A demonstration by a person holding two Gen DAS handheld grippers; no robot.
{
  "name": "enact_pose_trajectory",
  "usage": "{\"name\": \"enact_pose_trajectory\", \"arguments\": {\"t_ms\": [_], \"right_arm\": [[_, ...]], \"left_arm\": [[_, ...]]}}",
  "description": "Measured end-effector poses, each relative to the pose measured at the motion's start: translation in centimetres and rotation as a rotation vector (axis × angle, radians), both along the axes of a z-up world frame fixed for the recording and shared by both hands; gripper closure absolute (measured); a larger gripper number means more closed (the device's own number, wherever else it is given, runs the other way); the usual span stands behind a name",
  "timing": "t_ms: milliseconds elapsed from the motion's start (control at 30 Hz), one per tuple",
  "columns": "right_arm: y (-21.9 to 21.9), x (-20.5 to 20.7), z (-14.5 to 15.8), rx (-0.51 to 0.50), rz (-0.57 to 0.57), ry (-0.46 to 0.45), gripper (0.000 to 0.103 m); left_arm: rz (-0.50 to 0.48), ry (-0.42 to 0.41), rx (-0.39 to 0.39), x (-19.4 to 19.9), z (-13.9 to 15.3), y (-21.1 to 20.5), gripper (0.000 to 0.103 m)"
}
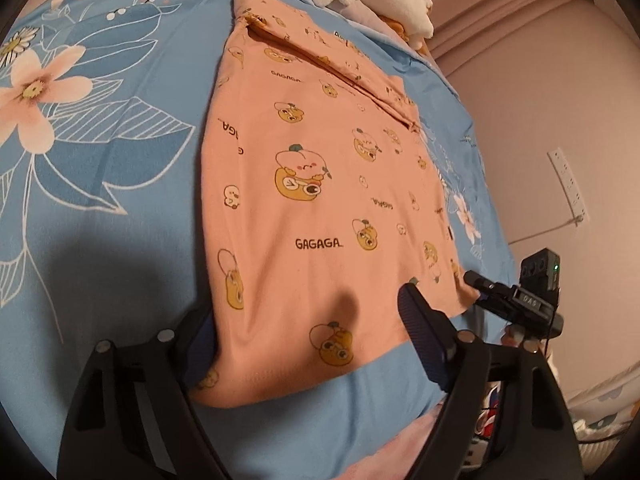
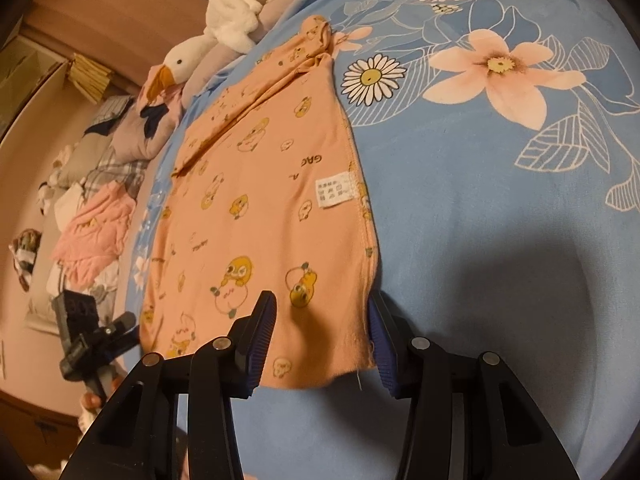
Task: Fold small clothes
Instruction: 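Grasp the shirt hem with the right tool while the left tool grasps the hem too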
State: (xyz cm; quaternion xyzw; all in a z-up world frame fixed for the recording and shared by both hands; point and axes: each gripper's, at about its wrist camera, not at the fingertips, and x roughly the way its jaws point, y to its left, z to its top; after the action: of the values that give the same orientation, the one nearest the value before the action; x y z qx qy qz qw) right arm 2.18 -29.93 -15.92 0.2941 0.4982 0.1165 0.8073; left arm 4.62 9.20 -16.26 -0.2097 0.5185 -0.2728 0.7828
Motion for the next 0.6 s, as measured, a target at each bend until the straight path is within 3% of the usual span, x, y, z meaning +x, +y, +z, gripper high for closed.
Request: {"name": "enact_pose_trajectory", "arguments": {"t_ms": [100,200,233,333,400,500,600], "right_arm": [[0.0,0.3,0.0,0.002,0.007,0.002,0.055],[0.3,1.0,0.1,-0.016,0.014,0.000,0.055],[0.5,1.2,0.2,-0.027,0.018,-0.004,0.057],[1.0,1.7,0.3,-0.059,0.029,-0.013,0.066],[0.9,1.6,0.2,-0.064,0.030,-0.019,0.071],[0.8,1.4,0.0,-0.074,0.025,-0.019,0.087],[0.6,1.2,0.0,-0.069,0.021,-0.024,0.091]], "left_arm": [[0.008,0.003,0.017,0.4,-0.1,-0.2,0.028],[0.037,0.008,0.030,0.7,-0.2,-0.2,0.054],[0.049,0.015,0.034,0.9,-0.4,-0.1,0.068],[0.081,0.031,0.046,0.9,-0.8,0.6,0.085],[0.091,0.037,0.039,0.8,-0.9,0.9,0.089],[0.092,0.040,0.060,0.8,-0.8,0.8,0.094],[0.085,0.027,0.070,0.8,-0.5,0.6,0.096]]}}
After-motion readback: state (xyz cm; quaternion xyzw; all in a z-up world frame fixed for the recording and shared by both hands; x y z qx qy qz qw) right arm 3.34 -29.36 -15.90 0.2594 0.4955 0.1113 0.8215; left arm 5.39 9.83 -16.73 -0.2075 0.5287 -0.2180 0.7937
